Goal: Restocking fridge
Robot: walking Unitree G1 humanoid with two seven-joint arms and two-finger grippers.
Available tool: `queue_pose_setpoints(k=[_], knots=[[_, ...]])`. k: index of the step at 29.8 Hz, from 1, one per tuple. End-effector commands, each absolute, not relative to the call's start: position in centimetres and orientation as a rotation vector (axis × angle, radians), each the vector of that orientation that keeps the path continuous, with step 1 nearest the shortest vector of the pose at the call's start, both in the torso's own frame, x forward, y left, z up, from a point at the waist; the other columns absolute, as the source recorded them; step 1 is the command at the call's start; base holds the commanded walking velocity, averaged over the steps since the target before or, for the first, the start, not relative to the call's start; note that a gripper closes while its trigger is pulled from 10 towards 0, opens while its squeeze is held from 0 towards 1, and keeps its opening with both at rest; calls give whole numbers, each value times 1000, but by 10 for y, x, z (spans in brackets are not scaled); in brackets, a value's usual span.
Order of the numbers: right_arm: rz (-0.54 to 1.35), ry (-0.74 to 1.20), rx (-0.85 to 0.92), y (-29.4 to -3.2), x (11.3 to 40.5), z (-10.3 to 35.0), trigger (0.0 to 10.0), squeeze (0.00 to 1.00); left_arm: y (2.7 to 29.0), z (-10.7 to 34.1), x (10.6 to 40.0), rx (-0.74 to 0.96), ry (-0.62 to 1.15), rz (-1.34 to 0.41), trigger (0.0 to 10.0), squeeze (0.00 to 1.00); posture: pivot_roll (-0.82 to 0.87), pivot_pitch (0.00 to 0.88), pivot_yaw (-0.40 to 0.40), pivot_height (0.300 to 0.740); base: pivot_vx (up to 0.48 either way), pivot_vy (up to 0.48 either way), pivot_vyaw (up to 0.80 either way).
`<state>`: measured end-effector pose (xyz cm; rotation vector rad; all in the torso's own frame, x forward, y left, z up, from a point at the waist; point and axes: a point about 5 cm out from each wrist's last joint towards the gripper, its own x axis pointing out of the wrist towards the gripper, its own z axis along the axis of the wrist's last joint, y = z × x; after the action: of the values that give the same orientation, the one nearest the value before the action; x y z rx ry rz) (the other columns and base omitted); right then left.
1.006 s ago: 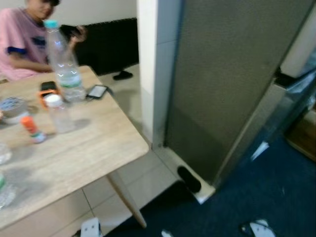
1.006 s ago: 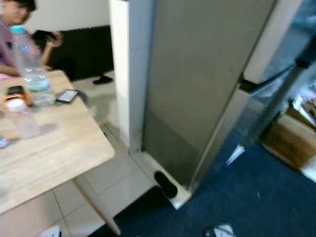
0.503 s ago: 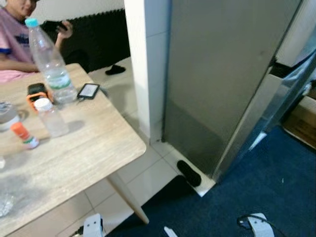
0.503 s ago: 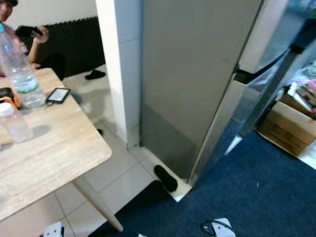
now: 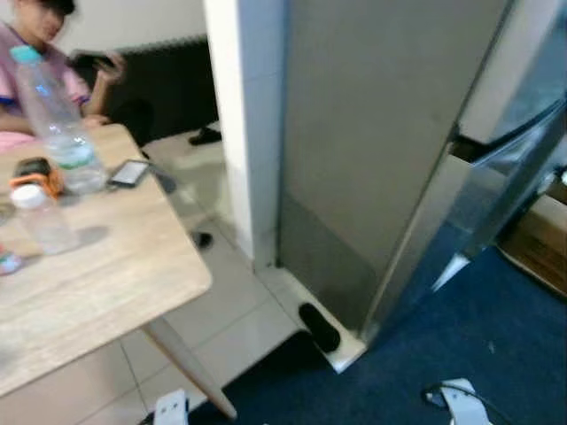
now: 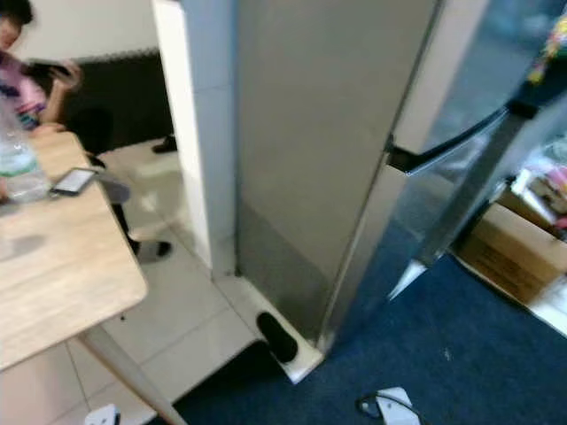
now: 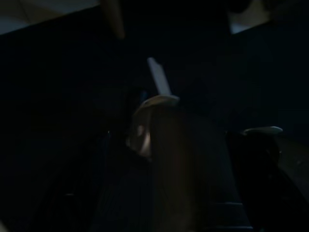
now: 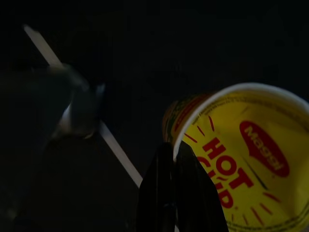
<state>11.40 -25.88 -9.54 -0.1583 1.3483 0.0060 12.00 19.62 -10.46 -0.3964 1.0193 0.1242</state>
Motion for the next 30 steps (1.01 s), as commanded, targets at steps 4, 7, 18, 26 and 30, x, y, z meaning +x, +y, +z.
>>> queue_pose_setpoints(k=[4,7,18,26,30], knots=[[2,1328,-171,-262,120,-93,10000,0,196,-106,117,-400,1032,126,10000,0,-23,0,-7,740,0,-463,0],[2,1328,-174,-262,119,-93,10000,0,197,-106,117,-398,1035,124,10000,0,-25,0,-4,740,0,-461,0],[23,1317,-172,-265,119,-92,10000,0,197,-106,114,-388,1045,114,10000,0,-26,0,-7,740,0,-461,131],[6,1304,-174,-266,122,-91,10000,0,197,-106,114,-381,1049,108,10000,0,-27,0,-5,740,0,-461,591],[-10,1303,-185,-267,122,-91,10000,0,197,-106,114,-381,1047,109,10000,0,-27,0,-5,740,0,-461,0]])
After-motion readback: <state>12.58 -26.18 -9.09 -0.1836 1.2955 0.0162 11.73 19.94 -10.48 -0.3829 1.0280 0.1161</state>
